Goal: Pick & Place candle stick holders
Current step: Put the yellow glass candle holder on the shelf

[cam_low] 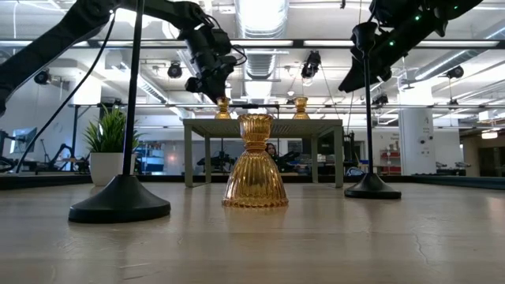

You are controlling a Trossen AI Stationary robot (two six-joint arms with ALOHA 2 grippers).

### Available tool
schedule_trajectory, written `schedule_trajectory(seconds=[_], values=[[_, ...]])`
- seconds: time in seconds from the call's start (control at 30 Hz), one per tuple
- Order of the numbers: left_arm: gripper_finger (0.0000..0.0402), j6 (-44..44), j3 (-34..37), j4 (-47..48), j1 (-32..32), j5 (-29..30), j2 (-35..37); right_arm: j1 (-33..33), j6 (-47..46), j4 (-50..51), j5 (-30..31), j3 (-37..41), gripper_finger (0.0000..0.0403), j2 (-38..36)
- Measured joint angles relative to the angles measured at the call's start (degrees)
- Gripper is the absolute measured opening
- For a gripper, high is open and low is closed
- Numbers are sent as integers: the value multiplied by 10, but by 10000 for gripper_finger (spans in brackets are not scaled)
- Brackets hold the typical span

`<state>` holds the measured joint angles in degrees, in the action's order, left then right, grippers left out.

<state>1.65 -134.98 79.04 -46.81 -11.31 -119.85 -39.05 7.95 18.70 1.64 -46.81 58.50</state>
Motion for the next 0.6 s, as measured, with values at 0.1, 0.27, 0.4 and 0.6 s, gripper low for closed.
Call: schedule_trajectory(seconds=[0.1, 0.27, 0.4, 0.6], values=[[117, 0, 0, 2, 0, 0, 0, 0, 1, 5, 0, 0, 219, 0], [117, 0, 0, 3, 0, 0, 0, 0, 2, 8, 0, 0, 219, 0], [117, 1, 0, 3, 0, 0, 0, 0, 2, 8, 0, 0, 219, 0], [117, 12, 0, 0, 0, 0, 19, 0, 2, 8, 0, 0, 219, 0]])
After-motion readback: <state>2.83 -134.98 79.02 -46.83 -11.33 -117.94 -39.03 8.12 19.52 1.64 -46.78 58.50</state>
